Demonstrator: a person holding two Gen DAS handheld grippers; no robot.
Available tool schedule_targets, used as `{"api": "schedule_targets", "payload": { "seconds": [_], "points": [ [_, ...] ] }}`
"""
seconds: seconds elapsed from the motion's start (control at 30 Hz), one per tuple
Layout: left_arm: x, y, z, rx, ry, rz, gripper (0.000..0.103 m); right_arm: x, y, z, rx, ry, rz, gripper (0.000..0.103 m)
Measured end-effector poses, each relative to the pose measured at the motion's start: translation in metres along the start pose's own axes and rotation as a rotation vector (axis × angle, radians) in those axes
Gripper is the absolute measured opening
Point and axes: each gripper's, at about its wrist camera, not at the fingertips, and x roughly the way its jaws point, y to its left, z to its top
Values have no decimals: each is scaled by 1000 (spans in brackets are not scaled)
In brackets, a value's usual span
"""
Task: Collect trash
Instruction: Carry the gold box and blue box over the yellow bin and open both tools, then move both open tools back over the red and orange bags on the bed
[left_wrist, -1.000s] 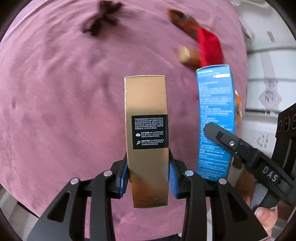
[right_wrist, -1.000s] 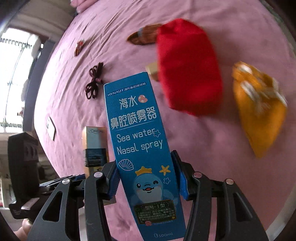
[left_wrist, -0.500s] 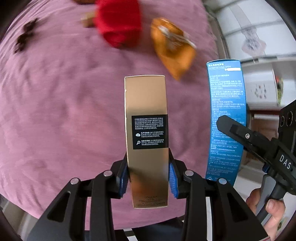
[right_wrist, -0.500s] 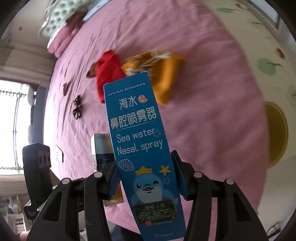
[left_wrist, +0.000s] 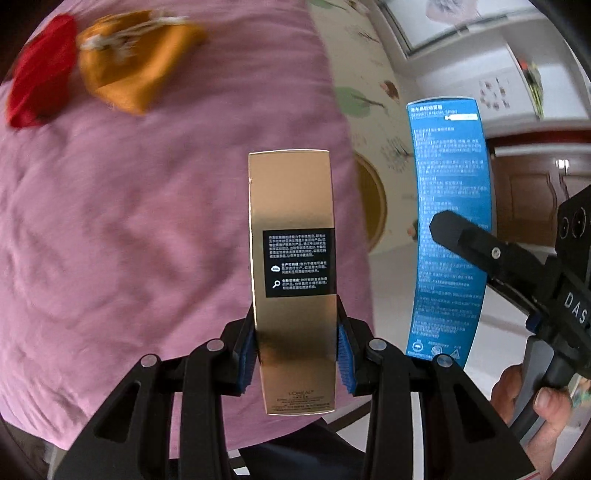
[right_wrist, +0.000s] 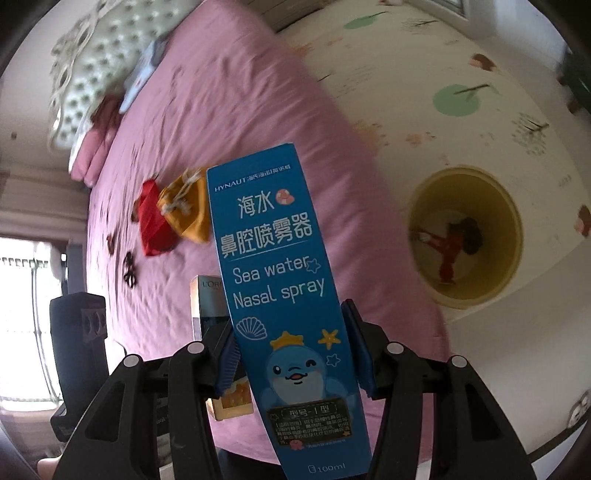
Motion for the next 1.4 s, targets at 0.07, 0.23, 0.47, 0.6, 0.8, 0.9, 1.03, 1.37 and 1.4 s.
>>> {"api": "schedule_targets", "payload": {
  "seconds": [0.07, 0.23, 0.47, 0.6, 0.8, 0.9, 1.03, 1.37, 1.4],
  "points": [
    [7, -16, 5, 29, 18, 5, 36, -8, -20, 0, 38, -17, 3, 50],
    [32, -60, 20, 96, 58, 19, 36, -26, -67, 4, 118, -50, 1, 50],
    [61, -108, 38, 191, 103, 29, 36, -48, -127, 8, 223, -100, -21, 50],
    [68, -124, 43, 242, 126, 34, 36, -53, -152, 13, 263, -121, -31, 50],
    [87, -162, 58, 320, 143, 51, 36, -61, -181, 29, 292, -137, -39, 50],
    [85, -163, 59, 331, 150, 45, 36, -66, -187, 36, 287, -143, -49, 50],
    [93, -184, 71, 347, 160, 28, 47, -73, -195, 46, 293, -166, -42, 69],
    [81, -171, 81, 329, 127, 66, 79, -77, -195, 58, 289, -176, -70, 72],
    [79, -169, 81, 320, 123, 68, 80, -75, -192, 58, 283, -173, -70, 72]
  ]
}}
